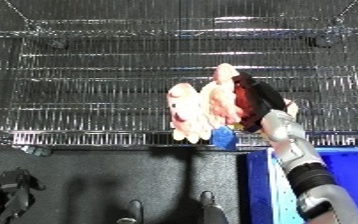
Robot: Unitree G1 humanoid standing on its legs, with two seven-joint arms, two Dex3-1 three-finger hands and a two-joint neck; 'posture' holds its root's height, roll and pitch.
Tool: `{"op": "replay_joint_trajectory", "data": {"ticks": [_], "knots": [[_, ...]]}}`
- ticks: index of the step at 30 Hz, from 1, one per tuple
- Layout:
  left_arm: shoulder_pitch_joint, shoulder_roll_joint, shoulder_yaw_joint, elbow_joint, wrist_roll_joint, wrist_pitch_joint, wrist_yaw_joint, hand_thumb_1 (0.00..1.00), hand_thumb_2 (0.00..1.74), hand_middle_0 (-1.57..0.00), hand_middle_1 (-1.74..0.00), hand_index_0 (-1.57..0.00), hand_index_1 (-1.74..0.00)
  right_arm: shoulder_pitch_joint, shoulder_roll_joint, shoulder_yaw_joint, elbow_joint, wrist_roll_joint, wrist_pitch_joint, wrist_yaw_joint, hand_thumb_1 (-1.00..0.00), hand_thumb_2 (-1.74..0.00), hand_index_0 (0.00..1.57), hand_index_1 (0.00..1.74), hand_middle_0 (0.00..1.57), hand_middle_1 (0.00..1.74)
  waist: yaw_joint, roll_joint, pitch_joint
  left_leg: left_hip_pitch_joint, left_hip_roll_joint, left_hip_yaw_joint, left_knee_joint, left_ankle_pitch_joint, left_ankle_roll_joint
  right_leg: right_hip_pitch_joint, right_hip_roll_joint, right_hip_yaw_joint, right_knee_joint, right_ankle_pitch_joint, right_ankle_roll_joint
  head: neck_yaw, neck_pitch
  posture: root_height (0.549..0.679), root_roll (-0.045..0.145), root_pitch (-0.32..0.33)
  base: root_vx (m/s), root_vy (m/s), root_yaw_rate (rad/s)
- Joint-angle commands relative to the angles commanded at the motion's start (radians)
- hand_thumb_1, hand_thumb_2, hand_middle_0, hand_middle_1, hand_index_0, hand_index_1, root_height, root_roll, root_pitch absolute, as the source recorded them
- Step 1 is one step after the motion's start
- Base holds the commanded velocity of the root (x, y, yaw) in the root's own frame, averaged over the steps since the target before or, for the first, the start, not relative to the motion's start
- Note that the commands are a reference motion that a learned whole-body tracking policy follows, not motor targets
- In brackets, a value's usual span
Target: Pick up the object and place it into the box
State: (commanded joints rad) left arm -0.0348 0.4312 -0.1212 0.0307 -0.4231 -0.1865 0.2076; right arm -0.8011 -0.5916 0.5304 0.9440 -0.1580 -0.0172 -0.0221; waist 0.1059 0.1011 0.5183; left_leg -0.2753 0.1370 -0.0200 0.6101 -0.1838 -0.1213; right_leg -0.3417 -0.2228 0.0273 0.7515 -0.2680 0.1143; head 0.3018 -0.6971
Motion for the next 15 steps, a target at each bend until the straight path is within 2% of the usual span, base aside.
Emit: {"op": "replay_joint_trajectory", "data": {"ticks": [7, 15], "knots": [[-0.007, 0.016, 0.007, 0.000, -0.014, 0.011, -0.006, 1.00, 1.74, -1.57, -1.74, -1.57, -1.74, 0.025, -0.050, -0.045, -0.117, 0.031, 0.003, -0.017, -1.00, -1.74, 1.57, 1.74, 1.57, 1.74, -0.014, -0.006, -0.006, 0.005, 0.002, 0.002, -0.001, 0.001, -0.0003, -0.001, 0.0003, 0.005, 0.005, -0.001, -0.0014, 0.028, 0.020, 0.633, 0.055, -0.104, -0.011, -0.006, -0.030], [0.003, -0.002, 0.038, 0.009, -0.021, 0.022, 0.006, 1.00, 1.74, -1.57, -1.74, -1.57, -1.74, 0.171, -0.097, -0.235, -0.417, 0.123, -0.021, -0.090, -1.00, -1.74, 1.57, 1.74, 1.57, 1.74, -0.049, -0.013, -0.015, 0.017, 0.008, 0.011, 0.002, -0.001, 0.0033, 0.004, 0.0011, 0.014, 0.009, -0.005, -0.0022, 0.093, 0.060, 0.632, 0.056, -0.113, -0.008, -0.004, -0.044]]}}
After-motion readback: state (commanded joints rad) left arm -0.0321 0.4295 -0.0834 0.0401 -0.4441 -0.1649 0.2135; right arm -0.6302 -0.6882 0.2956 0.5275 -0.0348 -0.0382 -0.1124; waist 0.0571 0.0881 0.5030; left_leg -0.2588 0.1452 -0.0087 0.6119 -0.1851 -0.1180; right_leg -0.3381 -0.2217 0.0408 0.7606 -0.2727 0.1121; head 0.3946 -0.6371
